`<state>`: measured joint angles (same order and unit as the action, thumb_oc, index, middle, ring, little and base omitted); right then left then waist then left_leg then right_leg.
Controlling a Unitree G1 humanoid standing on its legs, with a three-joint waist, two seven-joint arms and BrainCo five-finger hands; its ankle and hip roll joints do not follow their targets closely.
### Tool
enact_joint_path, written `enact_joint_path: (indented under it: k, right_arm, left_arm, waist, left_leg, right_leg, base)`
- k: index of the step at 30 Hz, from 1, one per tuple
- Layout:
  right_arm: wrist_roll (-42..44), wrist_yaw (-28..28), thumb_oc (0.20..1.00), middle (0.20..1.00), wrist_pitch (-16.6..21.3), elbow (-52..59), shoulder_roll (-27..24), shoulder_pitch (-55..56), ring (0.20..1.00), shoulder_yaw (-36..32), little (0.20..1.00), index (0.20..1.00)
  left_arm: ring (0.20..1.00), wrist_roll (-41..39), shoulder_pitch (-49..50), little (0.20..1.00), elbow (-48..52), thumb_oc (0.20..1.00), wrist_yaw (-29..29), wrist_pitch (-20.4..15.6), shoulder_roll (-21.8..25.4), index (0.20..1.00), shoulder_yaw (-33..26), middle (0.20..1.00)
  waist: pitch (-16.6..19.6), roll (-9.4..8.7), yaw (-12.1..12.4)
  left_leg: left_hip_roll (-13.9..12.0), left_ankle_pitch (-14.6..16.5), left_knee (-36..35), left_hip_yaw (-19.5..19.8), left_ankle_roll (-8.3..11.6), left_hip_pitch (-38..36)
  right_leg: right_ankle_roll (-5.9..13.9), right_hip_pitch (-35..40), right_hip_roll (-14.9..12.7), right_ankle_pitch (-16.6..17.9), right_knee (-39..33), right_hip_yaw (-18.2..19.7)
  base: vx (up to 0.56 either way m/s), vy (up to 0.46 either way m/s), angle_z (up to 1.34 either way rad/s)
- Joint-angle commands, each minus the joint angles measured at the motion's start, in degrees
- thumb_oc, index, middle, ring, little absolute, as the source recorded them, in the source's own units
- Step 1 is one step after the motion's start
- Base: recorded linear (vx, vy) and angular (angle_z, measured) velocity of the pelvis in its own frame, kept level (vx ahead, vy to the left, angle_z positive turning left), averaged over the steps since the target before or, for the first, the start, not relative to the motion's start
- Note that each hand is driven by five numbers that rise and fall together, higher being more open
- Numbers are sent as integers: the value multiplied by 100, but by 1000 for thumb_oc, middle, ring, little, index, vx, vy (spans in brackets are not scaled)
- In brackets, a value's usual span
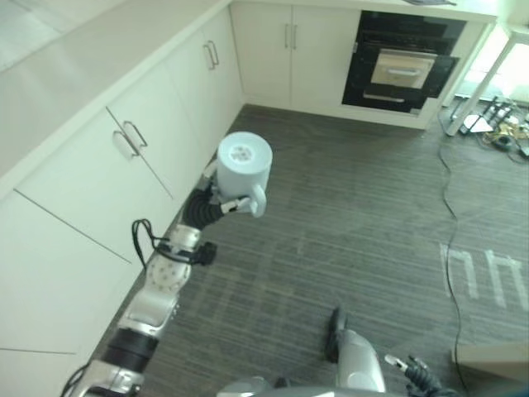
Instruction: Place the dishes in the dishwasher.
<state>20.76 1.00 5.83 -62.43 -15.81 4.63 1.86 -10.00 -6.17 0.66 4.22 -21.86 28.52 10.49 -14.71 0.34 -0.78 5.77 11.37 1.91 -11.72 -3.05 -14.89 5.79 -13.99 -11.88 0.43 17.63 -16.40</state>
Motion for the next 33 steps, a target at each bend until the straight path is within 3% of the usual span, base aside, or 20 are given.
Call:
enact_joint_path:
  k: [1,4,9,11,12,13,16,20,24,28,33]
  right_arm:
    - [-203,30,1000,1000,293,12,-52,-158,1000,225,1000,1000]
    - [-263,125,1000,1000,357,-14,-156,-229,1000,305,1000,1000]
    - [-355,248,1000,1000,409,-103,-355,-366,1000,446,1000,1000]
    - [-326,279,1000,1000,442,-199,-391,-385,1000,418,1000,1000]
    - [-287,286,1000,1000,459,-247,-397,-401,1000,415,1000,1000]
    - [-307,325,1000,1000,470,-294,-402,-444,1000,420,1000,1000]
    - [-400,346,1000,1000,465,-355,-388,-510,1000,381,1000,1000]
    - [-500,330,1000,1000,425,-417,-358,-553,1000,496,1000,1000]
    - [-603,271,1000,1000,419,-406,-306,-512,1000,609,1000,1000]
    - [-728,172,1000,1000,358,-357,-287,-390,1000,630,1000,1000]
    - [-754,99,1000,1000,208,-265,-329,-268,1000,493,1000,1000]
  left_arm:
    - [200,31,-223,200,623,200,22,-274,61,200,-156,200]
    - [200,-41,-156,200,671,200,41,-295,81,200,-211,200]
    - [200,-218,-297,200,502,200,151,-336,75,200,-304,200]
    - [200,-237,-341,200,370,200,44,-359,63,200,-326,200]
    - [200,-206,-373,200,303,200,-2,-380,55,200,-317,200]
    - [200,-141,-346,200,261,200,24,-432,63,200,-321,200]
    - [200,-95,-297,200,254,200,82,-467,61,200,-332,200]
    - [200,-160,-119,200,388,200,124,-444,107,200,-459,200]
    - [200,-195,23,200,377,200,13,-470,46,200,-610,200]
    - [200,-241,96,200,269,200,-135,-584,-51,200,-727,200]
    - [200,-264,193,200,434,200,-156,-556,-93,200,-787,200]
  waist:
    - [180,-128,-46]
    - [267,-130,-13]
    - [384,-110,38]
    - [340,-144,73]
    - [289,-131,118]
    - [199,-94,198]
    - [124,-51,232]
    - [103,221,399]
    - [79,339,507]
    - [100,369,480]
    - [144,260,511]
  left_leg:
    - [-639,381,666,31,110,467]
    - [-785,451,1213,88,228,634]
    - [-1103,-121,3266,78,507,1272]
    - [-1311,-342,4077,21,508,1808]
    - [-1219,-324,4097,85,445,2042]
    - [-999,-314,3932,171,373,2334]
    - [-977,-430,3296,54,375,2282]
    - [-765,-1228,1226,647,624,2407]
    - [-939,-1649,459,729,756,2574]
    - [-1114,-1617,428,366,760,2592]
    - [-1084,-1368,521,132,693,2492]
  right_leg:
    - [353,874,-58,87,-878,87]
    - [113,1005,120,-141,-842,98]
    - [-382,1205,513,-517,-892,3]
    - [-538,1376,612,-606,-935,-47]
    - [-549,1457,650,-625,-931,-30]
    - [-536,1612,731,-655,-959,82]
    - [-501,1782,817,-744,-1008,186]
    - [-355,2050,1084,-898,-1157,684]
    - [-331,2237,1109,-986,-1204,830]
    - [-326,2306,1042,-1131,-1111,686]
    - [-288,2333,909,-1259,-990,496]
  base:
    - [306,-299,14]
    - [234,-286,-22]
    - [168,-342,-41]
    - [102,-297,-18]
    - [124,-181,0]
    - [107,-104,-6]
    - [135,-8,-53]
    - [233,99,-54]
    - [216,77,-65]
    - [220,123,-53]
    - [213,209,-49]
